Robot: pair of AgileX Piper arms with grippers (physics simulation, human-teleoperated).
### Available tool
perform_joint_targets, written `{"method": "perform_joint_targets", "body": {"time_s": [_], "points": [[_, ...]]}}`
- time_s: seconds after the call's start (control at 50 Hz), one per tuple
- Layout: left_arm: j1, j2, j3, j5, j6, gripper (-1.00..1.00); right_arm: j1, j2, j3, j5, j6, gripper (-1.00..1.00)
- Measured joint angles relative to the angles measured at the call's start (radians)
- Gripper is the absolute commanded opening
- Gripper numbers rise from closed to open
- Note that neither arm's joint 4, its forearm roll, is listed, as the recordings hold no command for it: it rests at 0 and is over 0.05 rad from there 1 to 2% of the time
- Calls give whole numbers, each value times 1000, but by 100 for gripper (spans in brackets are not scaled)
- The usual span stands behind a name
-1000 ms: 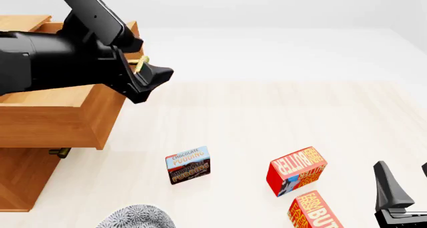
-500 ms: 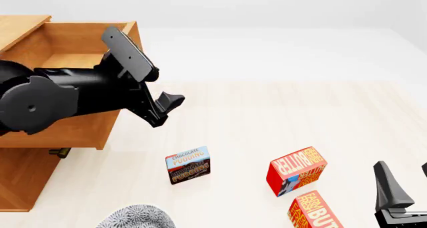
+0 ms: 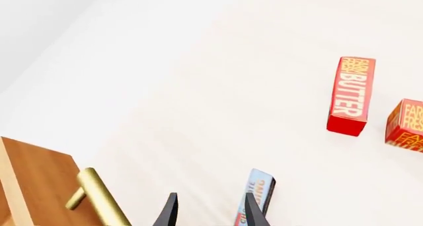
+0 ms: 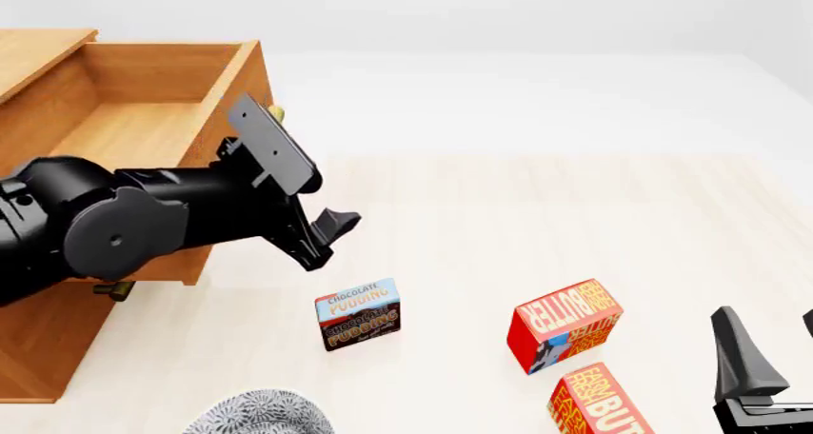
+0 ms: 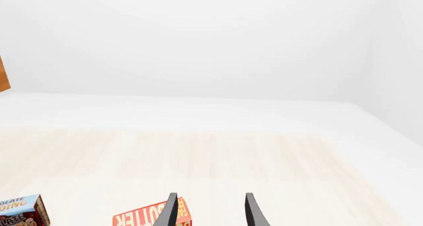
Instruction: Put the chocolate pudding in the top drawer of the cabinet and close it.
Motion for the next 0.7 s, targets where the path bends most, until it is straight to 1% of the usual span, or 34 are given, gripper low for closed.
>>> {"method": "perform_joint_targets", "body": {"time_s": [0.7], "points": [[-43,51,81,-80,4,100,0,0,0,0,0,100]]}}
